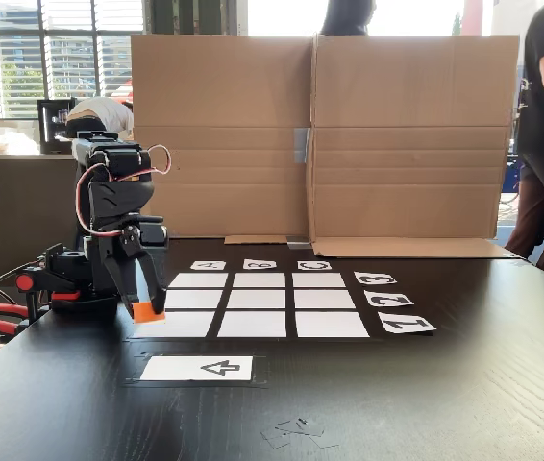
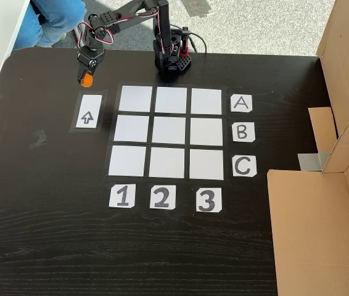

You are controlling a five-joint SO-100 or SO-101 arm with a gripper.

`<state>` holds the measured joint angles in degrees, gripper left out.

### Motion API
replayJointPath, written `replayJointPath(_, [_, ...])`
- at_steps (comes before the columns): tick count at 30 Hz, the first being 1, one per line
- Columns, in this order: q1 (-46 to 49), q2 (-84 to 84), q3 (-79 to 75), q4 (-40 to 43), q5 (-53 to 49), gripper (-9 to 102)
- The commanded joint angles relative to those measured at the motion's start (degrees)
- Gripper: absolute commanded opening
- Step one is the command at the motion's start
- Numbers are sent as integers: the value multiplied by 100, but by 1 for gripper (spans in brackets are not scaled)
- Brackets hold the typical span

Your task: Pick up the round, orange token and place it in the grid on square A3.

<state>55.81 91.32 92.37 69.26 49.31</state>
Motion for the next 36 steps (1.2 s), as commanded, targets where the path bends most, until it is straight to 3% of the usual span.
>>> replayJointPath(1, [-290, 949, 396, 0, -677, 0])
replayJointPath(12, [-1758, 2698, 1116, 668, -1652, 0])
replayJointPath(27, [-5203, 4210, 1881, 1854, -1617, 0])
replayJointPath(36, [-6794, 4386, 2399, 1881, -1635, 0])
